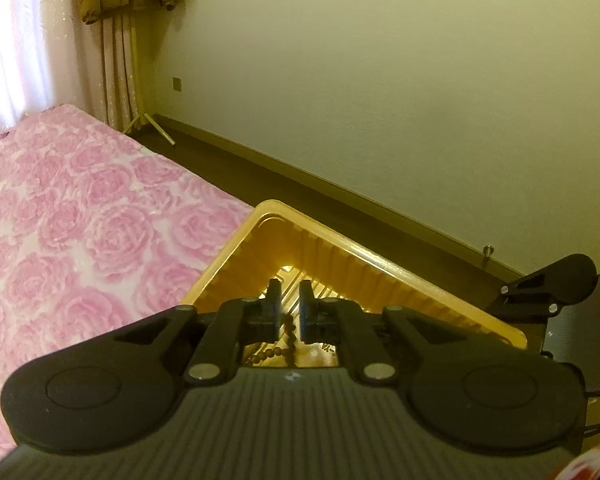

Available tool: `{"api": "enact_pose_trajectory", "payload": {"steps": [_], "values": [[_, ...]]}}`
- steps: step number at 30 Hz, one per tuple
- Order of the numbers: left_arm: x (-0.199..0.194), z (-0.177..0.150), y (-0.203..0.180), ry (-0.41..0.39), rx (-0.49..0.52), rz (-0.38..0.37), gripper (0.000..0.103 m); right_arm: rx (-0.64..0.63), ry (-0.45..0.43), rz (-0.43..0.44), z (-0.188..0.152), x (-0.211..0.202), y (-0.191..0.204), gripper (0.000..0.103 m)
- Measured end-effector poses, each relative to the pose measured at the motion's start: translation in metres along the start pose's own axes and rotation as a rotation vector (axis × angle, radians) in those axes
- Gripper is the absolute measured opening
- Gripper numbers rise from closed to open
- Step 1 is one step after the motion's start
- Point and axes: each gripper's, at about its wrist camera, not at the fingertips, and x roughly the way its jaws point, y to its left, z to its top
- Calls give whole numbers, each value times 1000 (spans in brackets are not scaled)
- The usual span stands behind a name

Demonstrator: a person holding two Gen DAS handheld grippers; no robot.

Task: Organize jewelry
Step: 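Lower the necklace into the tray and open the left gripper, then withdraw the left gripper from the tray toward the pearl necklace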

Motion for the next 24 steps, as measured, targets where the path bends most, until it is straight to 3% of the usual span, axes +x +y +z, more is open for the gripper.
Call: {"api": "enact_pose_trajectory", "payload": {"steps": [9,18,24], "values": [[-34,-28,34,-19,-67,63,16,2,-2,-2,0,0,0,5],[-88,-105,104,7,-213,267,19,-4,-3,-6,-1,0,1,5],[-102,-166,115,43,-270,345,20,-2,-1,-6,-1,0,2,5]]}}
